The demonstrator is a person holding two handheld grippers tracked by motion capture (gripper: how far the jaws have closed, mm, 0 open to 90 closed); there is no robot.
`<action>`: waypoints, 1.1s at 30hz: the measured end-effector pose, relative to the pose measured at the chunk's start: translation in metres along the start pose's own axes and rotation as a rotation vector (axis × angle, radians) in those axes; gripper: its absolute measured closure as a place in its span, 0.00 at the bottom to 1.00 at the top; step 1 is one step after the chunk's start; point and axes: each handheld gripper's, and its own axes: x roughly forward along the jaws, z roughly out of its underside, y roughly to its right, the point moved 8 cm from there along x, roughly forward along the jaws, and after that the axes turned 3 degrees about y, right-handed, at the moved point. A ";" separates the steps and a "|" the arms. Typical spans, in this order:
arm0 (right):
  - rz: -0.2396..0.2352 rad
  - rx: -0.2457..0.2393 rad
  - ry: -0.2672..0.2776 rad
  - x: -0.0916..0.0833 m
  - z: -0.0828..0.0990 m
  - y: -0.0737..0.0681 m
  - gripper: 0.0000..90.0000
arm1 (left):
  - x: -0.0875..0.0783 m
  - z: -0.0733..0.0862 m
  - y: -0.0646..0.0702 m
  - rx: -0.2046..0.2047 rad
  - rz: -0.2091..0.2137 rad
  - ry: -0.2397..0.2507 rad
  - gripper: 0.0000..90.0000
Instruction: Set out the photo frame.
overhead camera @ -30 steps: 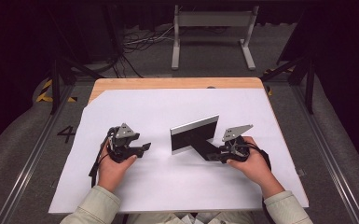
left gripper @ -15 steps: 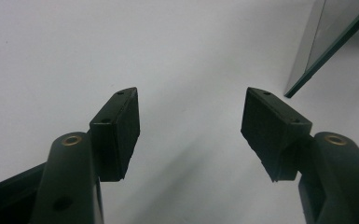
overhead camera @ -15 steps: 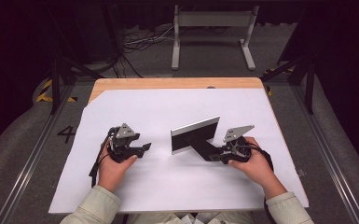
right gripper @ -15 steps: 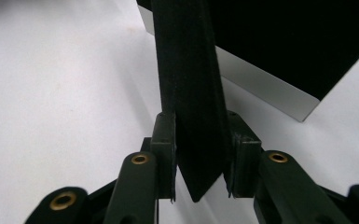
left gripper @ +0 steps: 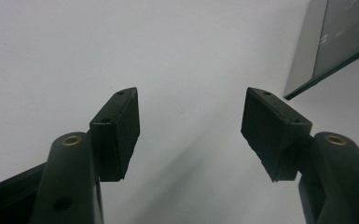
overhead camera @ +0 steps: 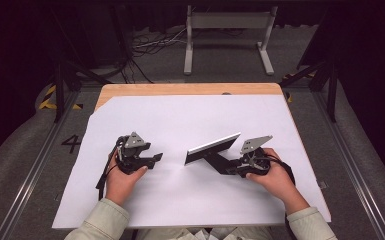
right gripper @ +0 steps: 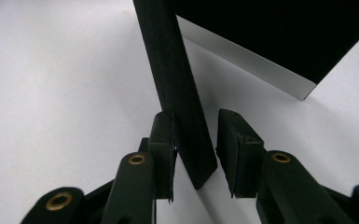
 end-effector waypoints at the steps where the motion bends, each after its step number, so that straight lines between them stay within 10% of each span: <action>1: 0.001 0.000 0.000 0.000 0.000 0.000 0.75 | 0.000 0.000 0.000 0.000 -0.001 0.001 0.42; 22: 0.064 -0.007 0.075 -0.031 -0.011 0.000 0.68 | 0.000 -0.011 0.009 0.039 0.025 0.050 0.63; 33: 0.104 0.021 0.132 -0.056 -0.015 0.001 0.71 | 0.003 -0.016 0.024 0.072 0.109 0.100 0.97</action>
